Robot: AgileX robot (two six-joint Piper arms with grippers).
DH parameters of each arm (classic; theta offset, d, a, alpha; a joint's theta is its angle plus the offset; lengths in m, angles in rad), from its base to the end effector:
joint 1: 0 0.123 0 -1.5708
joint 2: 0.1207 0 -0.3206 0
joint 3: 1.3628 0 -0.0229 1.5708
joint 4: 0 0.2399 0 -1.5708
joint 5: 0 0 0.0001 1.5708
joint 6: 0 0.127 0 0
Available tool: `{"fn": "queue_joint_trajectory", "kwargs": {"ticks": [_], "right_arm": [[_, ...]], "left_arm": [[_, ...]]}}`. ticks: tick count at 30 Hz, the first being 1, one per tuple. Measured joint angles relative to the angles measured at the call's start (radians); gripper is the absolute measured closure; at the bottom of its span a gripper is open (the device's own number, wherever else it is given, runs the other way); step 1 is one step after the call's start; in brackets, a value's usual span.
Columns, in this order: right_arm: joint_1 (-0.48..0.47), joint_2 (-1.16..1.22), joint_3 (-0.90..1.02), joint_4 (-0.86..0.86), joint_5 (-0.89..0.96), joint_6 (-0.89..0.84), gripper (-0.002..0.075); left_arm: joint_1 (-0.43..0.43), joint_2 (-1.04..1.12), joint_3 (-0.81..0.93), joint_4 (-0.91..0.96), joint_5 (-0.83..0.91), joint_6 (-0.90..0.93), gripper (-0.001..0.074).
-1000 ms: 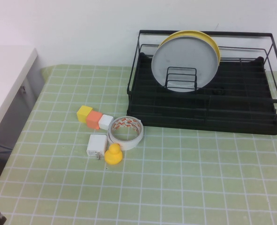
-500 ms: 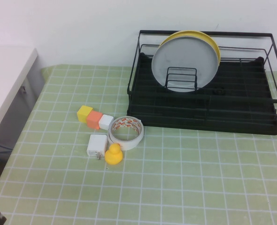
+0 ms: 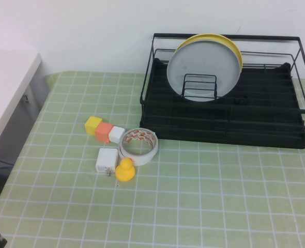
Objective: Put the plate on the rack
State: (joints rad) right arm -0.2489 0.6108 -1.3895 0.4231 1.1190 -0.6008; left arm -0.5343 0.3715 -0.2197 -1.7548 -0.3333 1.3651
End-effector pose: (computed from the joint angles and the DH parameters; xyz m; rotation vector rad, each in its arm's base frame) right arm 0.0258 0.0419 0.5094 -0.4072 1.7257 -0.1363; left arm 0.0876 -0.0045 0.2666 -0.1319 1.7044 -0.4208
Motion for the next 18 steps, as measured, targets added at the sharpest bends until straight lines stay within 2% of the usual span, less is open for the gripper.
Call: {"fn": "queue_joint_trajectory", "kwargs": {"ticks": [6, 11, 18], "right_arm": [[0.002, -0.195, 0.282, -0.174, -0.011, 0.115, 0.0720], [0.002, -0.355, 0.455, -0.199, -0.038, 0.144, 0.0720], [0.002, -0.474, 0.727, -0.209, -0.325, 0.135, 0.0720]], "left_arm": [[0.000, 0.000, 0.000, 0.000, 0.000, 0.000, 0.0737], [0.000, 0.000, 0.000, 0.000, 0.000, 0.000, 0.0737], [0.000, 0.000, 0.000, 0.000, 0.000, 0.000, 0.0737]]}}
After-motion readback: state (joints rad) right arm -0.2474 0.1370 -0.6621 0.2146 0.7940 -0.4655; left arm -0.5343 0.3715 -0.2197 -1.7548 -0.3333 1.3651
